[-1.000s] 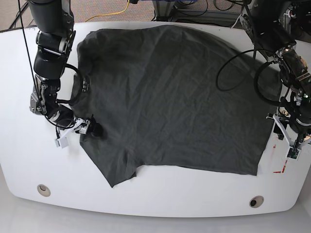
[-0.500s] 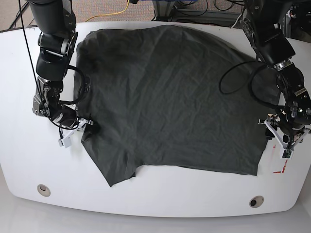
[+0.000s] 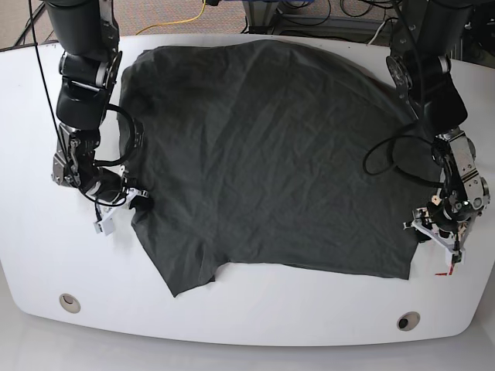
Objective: Layout the t-shirt on the table in an organized manner, then fold the t-shirt properly
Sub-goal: 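Grasp the shirt's side edges with both grippers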
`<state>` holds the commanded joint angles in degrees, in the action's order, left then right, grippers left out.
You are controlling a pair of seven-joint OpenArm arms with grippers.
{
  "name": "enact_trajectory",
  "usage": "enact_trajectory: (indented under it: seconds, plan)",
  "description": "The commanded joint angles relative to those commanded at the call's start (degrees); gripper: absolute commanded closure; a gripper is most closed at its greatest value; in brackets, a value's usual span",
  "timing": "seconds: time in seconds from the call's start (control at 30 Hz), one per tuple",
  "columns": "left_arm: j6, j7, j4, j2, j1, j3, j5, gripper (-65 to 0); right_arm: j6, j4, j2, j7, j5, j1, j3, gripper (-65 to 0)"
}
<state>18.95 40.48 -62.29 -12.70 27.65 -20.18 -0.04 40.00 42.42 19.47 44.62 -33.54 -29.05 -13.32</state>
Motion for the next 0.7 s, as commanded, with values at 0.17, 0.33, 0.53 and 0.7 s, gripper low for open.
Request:
enact_trajectory:
  seconds: [0.17,0.33,0.53,0.7]
  plan:
    - [0.0,-3.9,4.0,0.0,-1.9,2.8,0.0,-33.1,0.0,1.8,-0.1,0.0,-0.1,0.4,1.0,-1.1]
    - [-0.1,-5.1,7.2,0.0,-2.4,2.8,0.0,-33.1,0.0,1.8,-0.2,0.0,-0.1,1.0,0.9,-1.4]
    - [-0.1,-5.3,8.7,-1.1,-4.8,2.9,0.0,-33.1,0.0,1.8,-0.3,0.0,-0.1,1.1,0.8,-1.4]
    - [0.0,-5.3,8.6,-1.4,-6.3,2.9,0.0,-33.1,0.0,1.8,-0.3,0.0,-0.1,1.1,0.8,-1.4]
